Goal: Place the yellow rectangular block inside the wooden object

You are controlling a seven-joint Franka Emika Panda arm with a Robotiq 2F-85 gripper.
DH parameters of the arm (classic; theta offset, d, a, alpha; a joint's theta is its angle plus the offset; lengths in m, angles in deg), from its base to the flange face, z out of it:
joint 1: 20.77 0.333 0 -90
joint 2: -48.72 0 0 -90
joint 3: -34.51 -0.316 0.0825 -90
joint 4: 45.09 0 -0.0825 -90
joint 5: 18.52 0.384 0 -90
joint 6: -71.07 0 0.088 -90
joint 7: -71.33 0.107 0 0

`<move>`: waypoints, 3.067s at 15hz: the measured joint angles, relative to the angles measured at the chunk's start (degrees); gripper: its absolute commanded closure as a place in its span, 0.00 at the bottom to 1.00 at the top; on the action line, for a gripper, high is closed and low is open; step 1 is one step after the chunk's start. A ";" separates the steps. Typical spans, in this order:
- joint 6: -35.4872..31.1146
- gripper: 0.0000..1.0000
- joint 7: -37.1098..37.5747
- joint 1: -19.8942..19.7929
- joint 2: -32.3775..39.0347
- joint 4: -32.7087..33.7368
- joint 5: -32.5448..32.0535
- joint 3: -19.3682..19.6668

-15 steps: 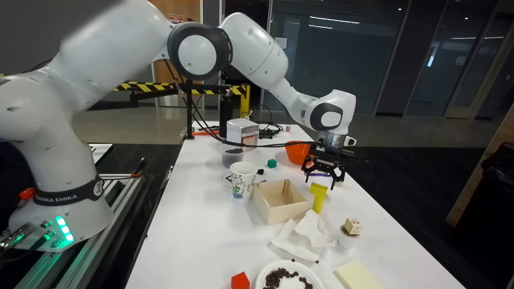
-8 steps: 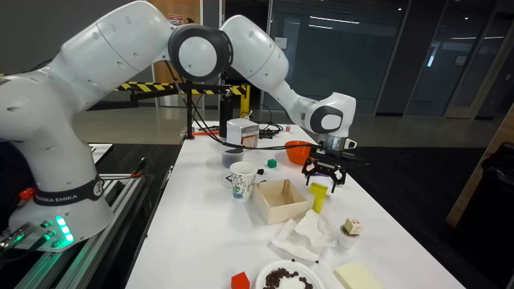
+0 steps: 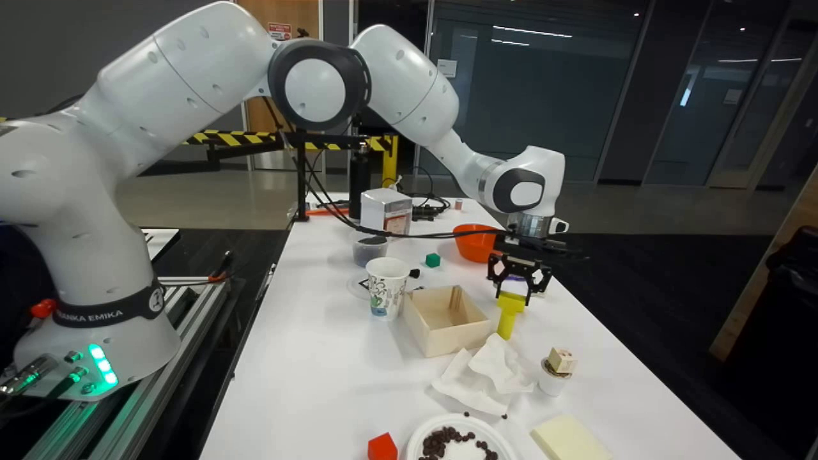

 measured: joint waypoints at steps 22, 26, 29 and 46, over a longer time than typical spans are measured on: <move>19.79 0.59 -3.56 -3.93 -27.15 -27.54 2.79 -3.14; 15.32 0.59 -1.32 -4.64 -27.40 -31.86 3.78 -2.22; 10.40 0.59 1.18 -5.09 -27.34 -34.65 3.95 -1.51; 0.02 0.00 10.45 -4.48 -26.49 -38.29 -0.32 -0.03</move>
